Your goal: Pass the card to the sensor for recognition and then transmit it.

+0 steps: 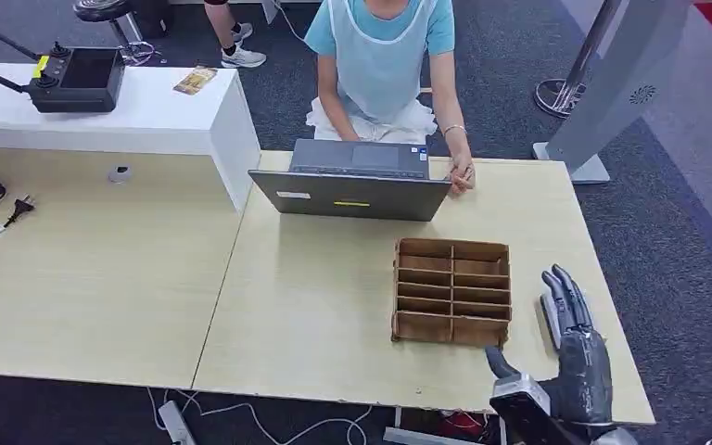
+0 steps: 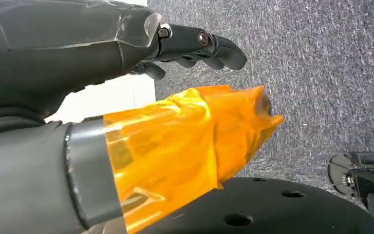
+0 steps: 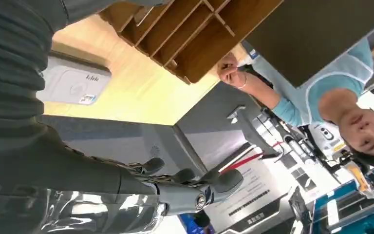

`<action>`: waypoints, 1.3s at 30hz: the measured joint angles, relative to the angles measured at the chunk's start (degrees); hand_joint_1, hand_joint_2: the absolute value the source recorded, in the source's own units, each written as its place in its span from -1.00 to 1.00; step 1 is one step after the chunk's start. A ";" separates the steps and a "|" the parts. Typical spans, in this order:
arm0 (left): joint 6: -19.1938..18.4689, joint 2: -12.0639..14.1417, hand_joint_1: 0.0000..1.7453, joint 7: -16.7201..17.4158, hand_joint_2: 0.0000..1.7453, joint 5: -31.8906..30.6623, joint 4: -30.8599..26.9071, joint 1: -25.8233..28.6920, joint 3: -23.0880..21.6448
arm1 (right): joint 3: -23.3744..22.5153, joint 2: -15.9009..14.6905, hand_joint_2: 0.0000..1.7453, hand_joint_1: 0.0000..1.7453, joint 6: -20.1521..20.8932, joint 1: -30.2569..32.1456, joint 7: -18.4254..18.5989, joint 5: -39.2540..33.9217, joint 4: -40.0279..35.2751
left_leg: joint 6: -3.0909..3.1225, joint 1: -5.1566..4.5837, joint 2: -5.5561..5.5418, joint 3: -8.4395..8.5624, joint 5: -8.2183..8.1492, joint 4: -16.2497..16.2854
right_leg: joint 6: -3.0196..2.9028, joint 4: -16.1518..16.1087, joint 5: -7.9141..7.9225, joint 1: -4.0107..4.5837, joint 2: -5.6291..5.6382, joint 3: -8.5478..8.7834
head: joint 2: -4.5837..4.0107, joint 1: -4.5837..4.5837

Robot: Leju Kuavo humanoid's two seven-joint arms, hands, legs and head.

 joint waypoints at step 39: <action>-1.05 -0.11 -1.00 1.22 -1.00 -2.01 0.00 -0.27 -0.02 | 6.19 -1.14 1.00 -1.00 2.25 -8.39 18.90 27.12 12.57 | 0.00 0.00 0.00 0.00 0.00 0.00 | 0.00 0.00 0.00 0.00 0.01 0.00 | 0.00 -0.02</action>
